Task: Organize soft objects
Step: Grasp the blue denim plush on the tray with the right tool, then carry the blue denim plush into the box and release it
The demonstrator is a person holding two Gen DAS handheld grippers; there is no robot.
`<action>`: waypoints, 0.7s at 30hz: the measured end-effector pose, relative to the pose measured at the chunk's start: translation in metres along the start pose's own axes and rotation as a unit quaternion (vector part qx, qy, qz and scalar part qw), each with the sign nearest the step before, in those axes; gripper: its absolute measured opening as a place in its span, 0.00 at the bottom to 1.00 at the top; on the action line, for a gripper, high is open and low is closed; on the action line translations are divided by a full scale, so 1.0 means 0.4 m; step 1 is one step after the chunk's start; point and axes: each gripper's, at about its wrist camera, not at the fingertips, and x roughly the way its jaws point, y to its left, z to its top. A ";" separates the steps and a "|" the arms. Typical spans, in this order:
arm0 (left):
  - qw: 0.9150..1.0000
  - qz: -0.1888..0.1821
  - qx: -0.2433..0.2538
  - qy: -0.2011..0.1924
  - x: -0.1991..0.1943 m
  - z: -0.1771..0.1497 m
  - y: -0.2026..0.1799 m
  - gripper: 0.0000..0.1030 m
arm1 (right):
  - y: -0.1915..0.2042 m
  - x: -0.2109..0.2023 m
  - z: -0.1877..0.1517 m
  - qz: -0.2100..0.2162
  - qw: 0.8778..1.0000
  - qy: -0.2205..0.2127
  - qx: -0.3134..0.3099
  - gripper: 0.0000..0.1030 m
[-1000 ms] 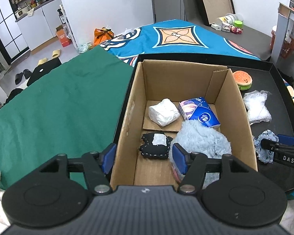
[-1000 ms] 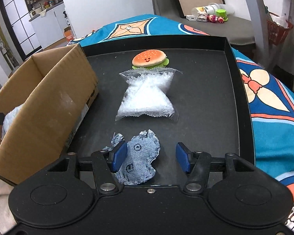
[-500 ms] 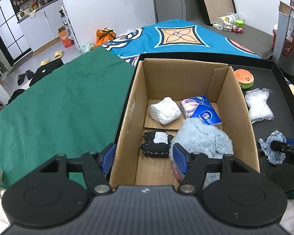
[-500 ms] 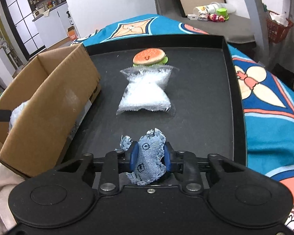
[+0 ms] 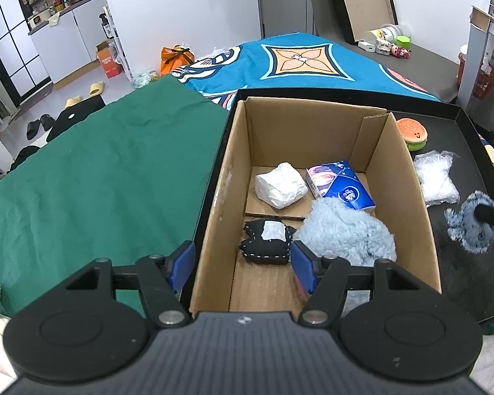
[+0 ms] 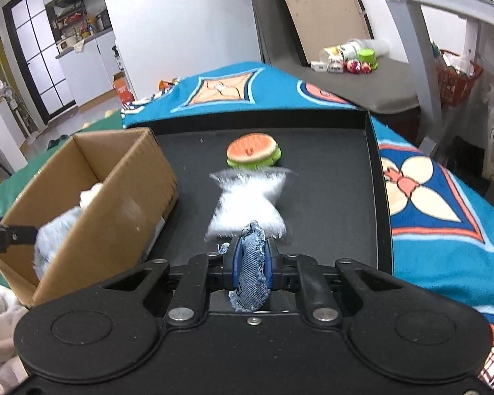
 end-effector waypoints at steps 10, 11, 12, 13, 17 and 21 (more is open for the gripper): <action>1.000 -0.005 -0.011 0.002 0.003 -0.007 0.020 0.61 | 0.046 -0.036 0.051 0.016 0.999 -0.030 -0.012 0.14; 1.000 -0.006 -0.011 0.001 0.002 -0.007 0.022 0.61 | 0.050 -0.039 0.055 0.019 0.999 -0.033 -0.012 0.14; 1.000 -0.008 -0.011 0.000 0.001 -0.007 0.023 0.61 | 0.054 -0.042 0.060 0.021 0.999 -0.035 -0.013 0.14; 1.000 -0.009 -0.012 -0.001 0.001 -0.007 0.024 0.61 | 0.060 -0.045 0.064 0.022 0.999 -0.037 -0.013 0.14; 1.000 -0.011 -0.016 -0.004 -0.001 -0.010 0.033 0.61 | 0.082 -0.060 0.084 0.029 0.998 -0.049 -0.020 0.14; 1.000 -0.015 -0.021 -0.008 -0.004 -0.014 0.042 0.61 | 0.107 -0.077 0.102 0.040 0.997 -0.063 -0.026 0.14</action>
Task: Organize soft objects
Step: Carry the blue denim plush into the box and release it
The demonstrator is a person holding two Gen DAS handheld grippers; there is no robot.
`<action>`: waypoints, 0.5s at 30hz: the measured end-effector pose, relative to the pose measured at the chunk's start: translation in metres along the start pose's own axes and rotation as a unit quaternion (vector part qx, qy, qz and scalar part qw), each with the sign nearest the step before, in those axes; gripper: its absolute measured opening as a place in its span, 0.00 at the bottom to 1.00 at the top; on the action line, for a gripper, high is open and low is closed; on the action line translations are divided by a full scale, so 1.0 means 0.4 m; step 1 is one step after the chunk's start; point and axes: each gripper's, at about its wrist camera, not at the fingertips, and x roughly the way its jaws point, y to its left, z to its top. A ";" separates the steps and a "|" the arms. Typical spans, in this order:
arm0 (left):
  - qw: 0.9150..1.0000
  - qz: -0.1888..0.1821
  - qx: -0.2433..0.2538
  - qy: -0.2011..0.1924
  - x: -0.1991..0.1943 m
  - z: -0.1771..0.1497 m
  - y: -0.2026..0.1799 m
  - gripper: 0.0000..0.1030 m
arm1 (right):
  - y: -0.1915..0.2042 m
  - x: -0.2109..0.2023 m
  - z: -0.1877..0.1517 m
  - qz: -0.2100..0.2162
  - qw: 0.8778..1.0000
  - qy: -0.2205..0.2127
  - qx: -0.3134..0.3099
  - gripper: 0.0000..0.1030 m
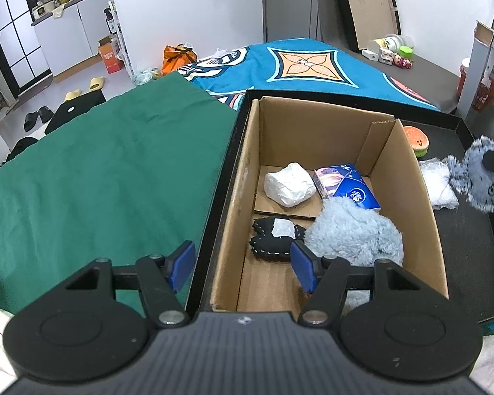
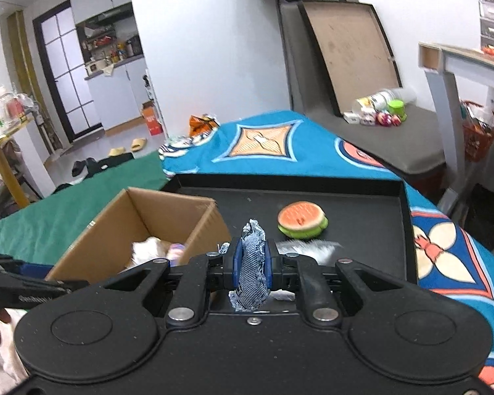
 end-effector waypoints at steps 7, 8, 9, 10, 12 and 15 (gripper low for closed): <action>1.000 -0.020 -0.015 -0.002 -0.002 -0.007 0.026 0.57 | 0.044 -0.001 0.027 0.017 1.000 -0.013 -0.015 0.14; 1.000 -0.022 -0.017 -0.003 -0.002 -0.007 0.029 0.57 | 0.050 0.000 0.030 0.019 1.000 -0.015 -0.017 0.14; 1.000 -0.025 -0.017 -0.004 -0.002 -0.009 0.031 0.56 | 0.056 0.001 0.033 0.021 0.999 -0.016 -0.019 0.14; 0.999 -0.028 -0.017 -0.004 -0.001 -0.010 0.034 0.54 | 0.063 0.003 0.038 0.023 0.999 -0.017 -0.022 0.14; 0.999 -0.034 -0.018 -0.001 0.001 -0.010 0.039 0.49 | 0.075 0.007 0.044 0.025 0.999 -0.018 -0.026 0.14; 0.999 -0.042 -0.023 0.001 0.003 -0.010 0.052 0.36 | 0.095 0.015 0.052 0.029 0.999 -0.019 -0.032 0.14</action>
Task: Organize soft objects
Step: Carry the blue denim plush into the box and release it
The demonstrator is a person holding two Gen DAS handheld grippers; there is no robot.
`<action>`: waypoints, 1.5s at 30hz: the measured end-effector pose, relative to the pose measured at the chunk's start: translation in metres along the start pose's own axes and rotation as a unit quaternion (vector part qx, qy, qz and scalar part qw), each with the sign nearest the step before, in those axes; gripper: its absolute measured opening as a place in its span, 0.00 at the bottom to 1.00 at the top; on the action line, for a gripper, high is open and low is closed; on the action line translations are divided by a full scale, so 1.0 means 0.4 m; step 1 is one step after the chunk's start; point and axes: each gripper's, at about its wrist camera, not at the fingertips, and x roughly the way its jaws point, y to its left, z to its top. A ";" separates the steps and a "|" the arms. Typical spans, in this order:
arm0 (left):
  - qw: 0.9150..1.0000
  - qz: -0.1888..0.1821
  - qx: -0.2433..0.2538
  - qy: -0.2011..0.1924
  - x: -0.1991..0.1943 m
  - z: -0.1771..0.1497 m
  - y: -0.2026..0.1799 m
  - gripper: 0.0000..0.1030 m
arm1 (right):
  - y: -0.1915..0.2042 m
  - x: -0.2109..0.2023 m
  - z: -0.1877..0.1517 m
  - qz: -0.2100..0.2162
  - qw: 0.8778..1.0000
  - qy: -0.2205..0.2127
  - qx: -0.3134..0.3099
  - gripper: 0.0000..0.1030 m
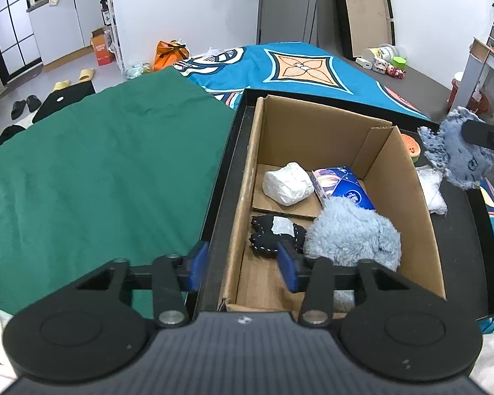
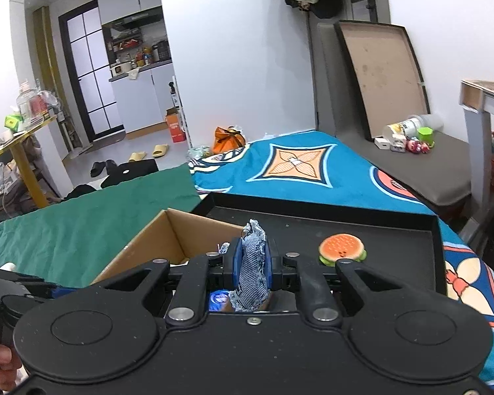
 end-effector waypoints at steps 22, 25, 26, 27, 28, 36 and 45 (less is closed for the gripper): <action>0.999 -0.038 -0.014 -0.004 -0.022 -0.001 0.046 0.10 | 0.167 0.034 0.018 0.079 0.996 0.020 -0.040 0.14; 0.999 -0.037 -0.016 -0.002 -0.019 -0.002 0.047 0.09 | 0.181 0.034 0.014 0.095 0.994 0.026 -0.041 0.15; 0.999 -0.037 -0.016 -0.002 -0.018 -0.002 0.048 0.09 | 0.186 0.035 0.012 0.103 0.993 0.030 -0.040 0.15; 0.999 -0.037 -0.016 -0.002 -0.018 -0.001 0.048 0.09 | 0.192 0.037 0.009 0.112 0.992 0.035 -0.040 0.16; 0.999 -0.037 -0.016 -0.001 -0.018 0.001 0.048 0.09 | 0.198 0.041 0.005 0.125 0.991 0.042 -0.039 0.20; 0.999 -0.028 -0.015 -0.001 -0.019 0.003 0.039 0.09 | 0.202 0.036 -0.003 0.145 0.987 0.057 -0.048 0.31; 1.000 -0.014 -0.007 0.004 -0.021 0.010 0.024 0.10 | 0.119 0.038 -0.020 0.102 0.993 0.057 -0.009 0.31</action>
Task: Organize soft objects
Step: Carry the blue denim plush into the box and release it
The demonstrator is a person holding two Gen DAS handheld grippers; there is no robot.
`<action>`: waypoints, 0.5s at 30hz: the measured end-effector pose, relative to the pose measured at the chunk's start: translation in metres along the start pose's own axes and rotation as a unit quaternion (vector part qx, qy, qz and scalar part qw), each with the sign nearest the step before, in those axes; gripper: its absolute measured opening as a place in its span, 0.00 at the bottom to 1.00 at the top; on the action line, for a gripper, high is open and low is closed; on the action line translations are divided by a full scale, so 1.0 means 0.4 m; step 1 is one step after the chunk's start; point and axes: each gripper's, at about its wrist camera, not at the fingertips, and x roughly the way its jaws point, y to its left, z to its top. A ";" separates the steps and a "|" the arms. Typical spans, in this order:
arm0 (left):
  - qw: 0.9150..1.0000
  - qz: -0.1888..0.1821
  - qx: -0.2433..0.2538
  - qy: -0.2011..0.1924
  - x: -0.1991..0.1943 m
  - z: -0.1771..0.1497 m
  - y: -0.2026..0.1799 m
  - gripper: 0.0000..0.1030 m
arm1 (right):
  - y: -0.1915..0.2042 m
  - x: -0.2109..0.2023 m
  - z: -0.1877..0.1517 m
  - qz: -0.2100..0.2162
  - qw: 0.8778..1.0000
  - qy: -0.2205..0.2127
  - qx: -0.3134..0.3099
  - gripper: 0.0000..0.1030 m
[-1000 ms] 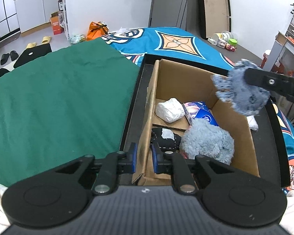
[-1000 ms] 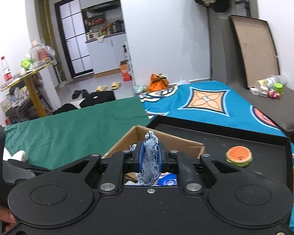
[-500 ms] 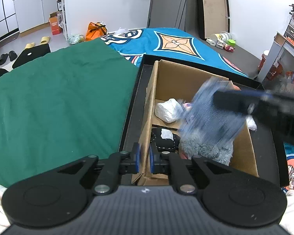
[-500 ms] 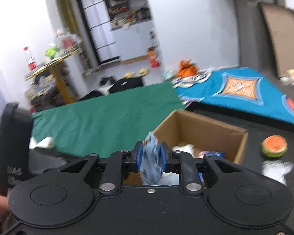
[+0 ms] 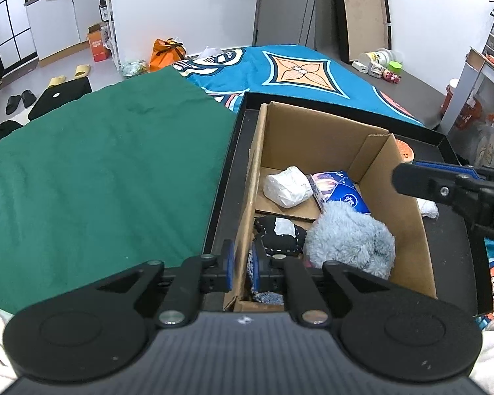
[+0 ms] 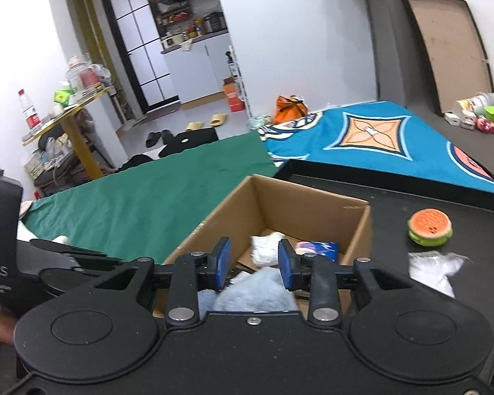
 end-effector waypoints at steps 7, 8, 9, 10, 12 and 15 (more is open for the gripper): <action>1.000 0.007 0.002 0.007 0.006 0.003 -0.010 0.13 | -0.053 -0.013 -0.020 -0.025 1.000 -0.009 0.016 0.32; 1.000 0.009 0.004 0.008 0.007 0.004 -0.013 0.13 | -0.066 -0.016 -0.022 -0.029 0.999 -0.010 0.019 0.32; 1.000 0.011 0.006 0.008 0.007 0.005 -0.016 0.14 | -0.076 -0.017 -0.023 -0.033 0.999 -0.010 0.022 0.32; 1.000 0.013 0.007 0.008 0.007 0.006 -0.018 0.15 | -0.088 -0.018 -0.028 -0.039 0.999 -0.010 0.026 0.33; 1.000 0.016 0.010 0.008 0.008 0.009 -0.023 0.18 | -0.110 -0.022 -0.036 -0.048 0.998 -0.010 0.033 0.34; 1.000 0.026 0.013 0.006 0.010 0.010 -0.031 0.30 | -0.136 -0.028 -0.047 -0.066 0.997 -0.011 0.035 0.37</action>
